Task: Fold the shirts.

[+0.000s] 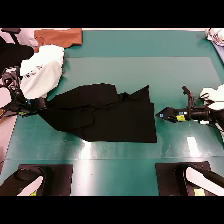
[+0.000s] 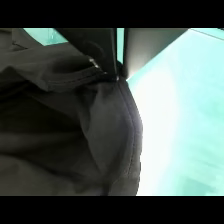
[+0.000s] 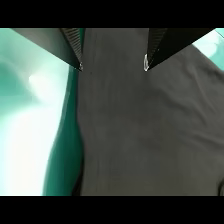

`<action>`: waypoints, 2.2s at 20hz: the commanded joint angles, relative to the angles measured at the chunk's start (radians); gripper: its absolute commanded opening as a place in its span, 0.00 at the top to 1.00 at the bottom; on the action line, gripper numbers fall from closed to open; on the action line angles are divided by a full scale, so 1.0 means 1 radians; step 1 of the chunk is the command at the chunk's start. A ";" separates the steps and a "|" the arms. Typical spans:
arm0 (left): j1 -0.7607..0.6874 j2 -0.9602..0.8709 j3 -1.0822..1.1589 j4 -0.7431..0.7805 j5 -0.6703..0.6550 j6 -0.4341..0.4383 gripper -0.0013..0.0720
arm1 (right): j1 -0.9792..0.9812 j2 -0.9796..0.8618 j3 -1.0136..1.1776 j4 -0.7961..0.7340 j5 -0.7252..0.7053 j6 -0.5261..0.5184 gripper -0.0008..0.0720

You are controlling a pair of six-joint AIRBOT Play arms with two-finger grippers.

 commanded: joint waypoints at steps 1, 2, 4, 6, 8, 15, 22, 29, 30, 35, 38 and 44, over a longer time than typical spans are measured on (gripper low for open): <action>0.000 0.001 0.000 0.001 0.010 0.000 0.94 | 0.002 -0.109 0.021 0.043 0.071 -0.053 0.36; 0.000 0.001 0.000 0.001 0.010 0.000 0.94 | 0.002 -0.121 0.025 0.014 0.103 -0.051 0.36; 0.000 0.001 0.000 0.000 0.010 0.000 0.94 | 0.002 -0.121 0.024 -0.010 0.071 -0.054 0.35; 0.000 0.001 0.000 -0.003 0.009 0.000 0.94 | 0.004 -0.116 0.025 0.021 -0.001 -0.056 0.36; 0.000 0.001 0.000 -0.009 0.011 0.000 0.94 | 0.025 -0.117 0.033 0.050 -0.030 -0.065 0.36; 0.000 0.001 0.000 -0.013 0.029 0.000 0.94 | 0.137 -0.121 0.150 0.048 -0.181 -0.063 0.36; 0.000 0.001 0.000 -0.014 0.039 0.000 0.94 | 0.142 -0.333 0.304 0.044 -0.124 -0.063 0.36; 0.000 0.001 0.000 -0.014 0.047 0.000 0.94 | 0.153 -0.392 0.351 0.039 -0.010 -0.034 0.36; 0.000 0.001 0.000 -0.014 0.047 0.000 0.94 | 0.157 -0.392 0.351 0.019 0.004 -0.021 0.36; 0.000 0.001 0.000 -0.014 0.047 0.000 0.94 | 0.154 -0.362 0.351 -0.066 0.029 0.008 0.43; 0.000 0.001 0.000 -0.014 0.048 0.000 0.94 | 0.159 -0.317 0.351 -0.064 0.015 0.008 0.87; 0.000 0.001 0.000 -0.014 0.048 0.000 0.94 | 0.114 -0.220 0.350 -0.201 0.042 0.102 0.41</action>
